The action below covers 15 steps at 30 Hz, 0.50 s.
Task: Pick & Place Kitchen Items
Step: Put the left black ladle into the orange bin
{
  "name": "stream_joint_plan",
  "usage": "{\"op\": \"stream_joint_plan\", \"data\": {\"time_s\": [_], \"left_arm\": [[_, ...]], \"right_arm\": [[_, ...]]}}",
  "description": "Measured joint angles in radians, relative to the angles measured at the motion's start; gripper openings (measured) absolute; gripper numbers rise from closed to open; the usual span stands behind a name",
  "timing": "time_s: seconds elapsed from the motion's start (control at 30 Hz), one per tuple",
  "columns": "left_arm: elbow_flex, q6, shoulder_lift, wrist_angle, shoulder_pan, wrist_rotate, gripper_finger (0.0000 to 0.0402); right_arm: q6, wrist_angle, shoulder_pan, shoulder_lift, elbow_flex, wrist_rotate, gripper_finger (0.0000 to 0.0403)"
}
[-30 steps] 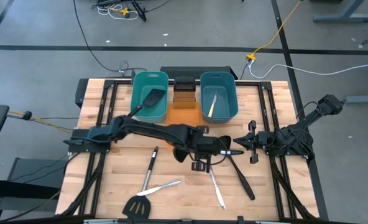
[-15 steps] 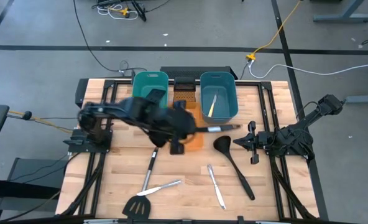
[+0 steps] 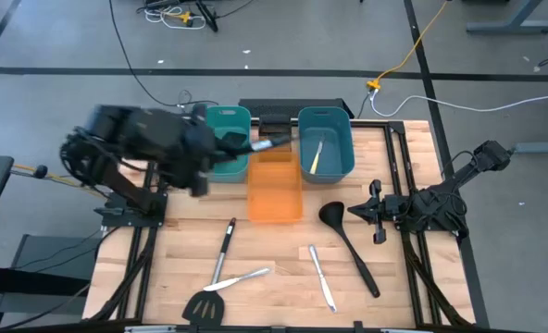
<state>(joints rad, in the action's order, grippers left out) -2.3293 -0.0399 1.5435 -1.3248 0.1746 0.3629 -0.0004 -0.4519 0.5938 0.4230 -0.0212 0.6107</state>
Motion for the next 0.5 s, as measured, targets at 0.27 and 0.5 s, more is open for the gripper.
{"op": "stream_joint_plan", "data": {"time_s": [0.27,0.5], "left_arm": [[0.242,-0.082,-0.248,0.176,-0.070,-0.101,0.0067],[0.770,-0.089,-0.550,0.529,-0.173,-0.199,0.0067]], "right_arm": [[-0.002,-0.018,0.000,0.000,0.000,-0.001,0.0008],[-0.007,-0.028,0.000,0.000,0.000,-0.001,0.0008]]}}
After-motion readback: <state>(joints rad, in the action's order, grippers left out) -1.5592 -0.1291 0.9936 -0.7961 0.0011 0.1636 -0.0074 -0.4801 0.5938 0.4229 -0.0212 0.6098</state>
